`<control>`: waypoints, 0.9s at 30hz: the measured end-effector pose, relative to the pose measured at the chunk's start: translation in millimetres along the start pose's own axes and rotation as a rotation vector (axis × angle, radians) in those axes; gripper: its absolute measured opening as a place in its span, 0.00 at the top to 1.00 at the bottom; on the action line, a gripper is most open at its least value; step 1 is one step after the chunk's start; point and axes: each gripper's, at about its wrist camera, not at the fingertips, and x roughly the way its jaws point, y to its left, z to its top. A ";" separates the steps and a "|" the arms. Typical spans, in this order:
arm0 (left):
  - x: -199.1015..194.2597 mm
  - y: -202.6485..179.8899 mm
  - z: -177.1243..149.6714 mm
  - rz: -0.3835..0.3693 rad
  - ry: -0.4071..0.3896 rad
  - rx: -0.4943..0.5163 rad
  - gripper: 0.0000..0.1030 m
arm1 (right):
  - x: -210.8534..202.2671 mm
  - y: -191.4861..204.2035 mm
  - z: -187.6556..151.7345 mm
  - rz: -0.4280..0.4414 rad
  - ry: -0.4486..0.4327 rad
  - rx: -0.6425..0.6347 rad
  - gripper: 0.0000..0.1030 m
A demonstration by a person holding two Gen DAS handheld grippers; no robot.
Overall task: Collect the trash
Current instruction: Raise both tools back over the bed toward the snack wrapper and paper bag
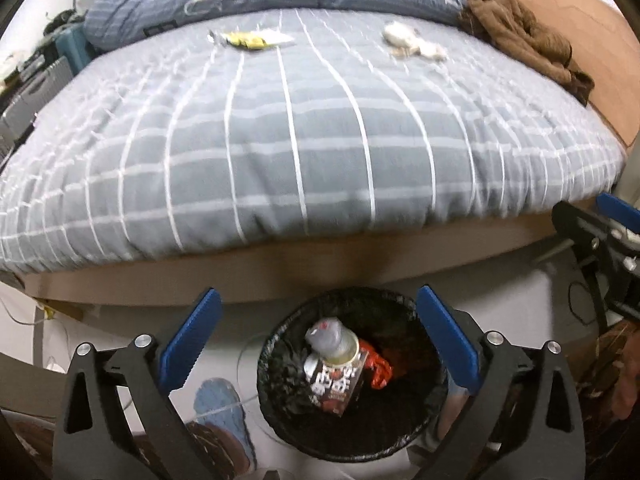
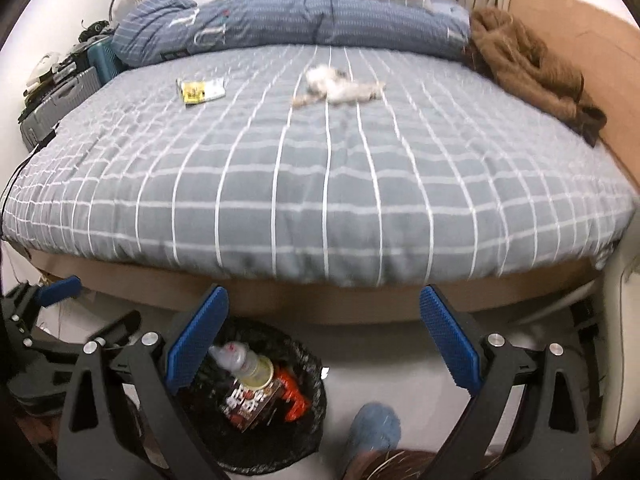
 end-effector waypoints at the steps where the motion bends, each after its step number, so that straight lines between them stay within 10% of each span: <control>1: -5.5 1.4 7.1 0.008 -0.023 0.000 0.06 | -1.7 -0.3 2.8 -0.004 -0.011 -0.002 0.10; 27: -18.8 55.6 144.9 0.069 -0.219 -0.070 0.06 | 11.6 1.9 125.5 0.023 -0.174 -0.001 0.10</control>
